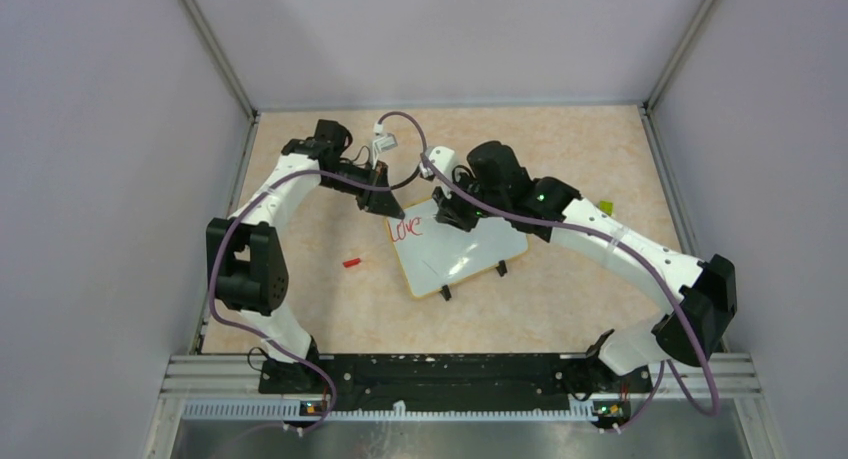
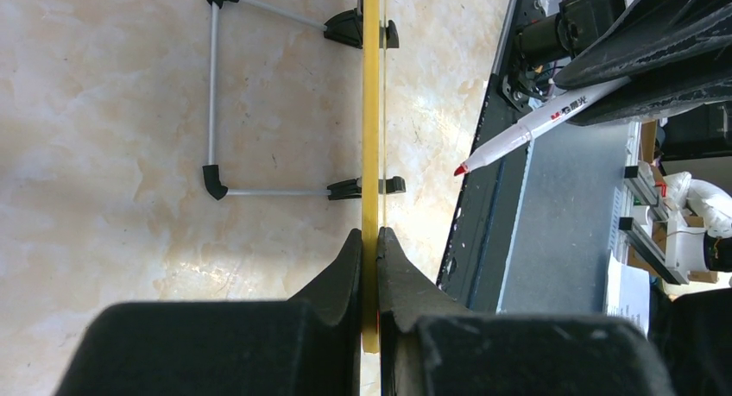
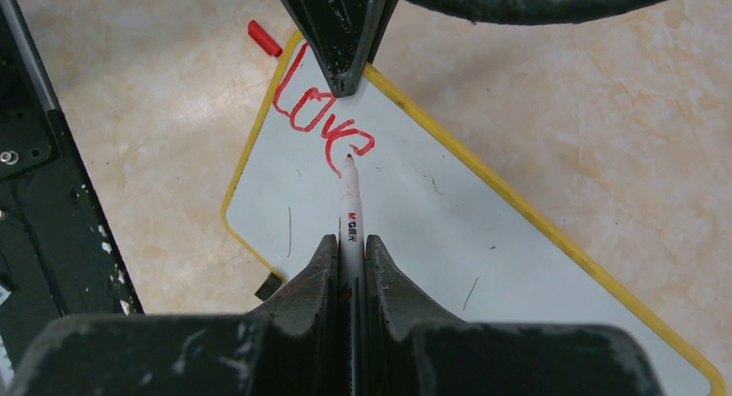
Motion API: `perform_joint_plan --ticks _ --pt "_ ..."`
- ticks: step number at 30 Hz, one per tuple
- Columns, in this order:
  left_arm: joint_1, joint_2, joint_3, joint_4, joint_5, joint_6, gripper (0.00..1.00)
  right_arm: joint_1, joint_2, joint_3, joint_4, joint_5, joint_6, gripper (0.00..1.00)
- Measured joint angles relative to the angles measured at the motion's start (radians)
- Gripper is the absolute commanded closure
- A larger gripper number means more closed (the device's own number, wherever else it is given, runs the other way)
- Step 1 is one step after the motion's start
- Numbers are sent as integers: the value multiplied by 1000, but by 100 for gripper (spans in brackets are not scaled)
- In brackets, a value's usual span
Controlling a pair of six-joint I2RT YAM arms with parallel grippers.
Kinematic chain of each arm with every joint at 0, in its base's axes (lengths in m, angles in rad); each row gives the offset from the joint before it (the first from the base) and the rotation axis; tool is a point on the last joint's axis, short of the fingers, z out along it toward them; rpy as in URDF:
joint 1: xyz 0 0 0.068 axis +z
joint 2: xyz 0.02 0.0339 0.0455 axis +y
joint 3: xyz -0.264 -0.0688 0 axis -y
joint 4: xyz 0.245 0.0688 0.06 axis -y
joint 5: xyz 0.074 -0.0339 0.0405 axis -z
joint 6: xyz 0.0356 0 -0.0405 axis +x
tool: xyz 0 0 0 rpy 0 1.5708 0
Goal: Write a sentence on the whiteboard
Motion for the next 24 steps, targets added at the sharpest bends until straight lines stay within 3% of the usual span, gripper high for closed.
perform_joint_plan --ticks 9,24 --pt "0 2 2 -8 0 3 100 -6 0 -52 45 92 0 100" --pt "0 2 2 -2 -3 -6 100 -31 -7 -98 75 115 18 100"
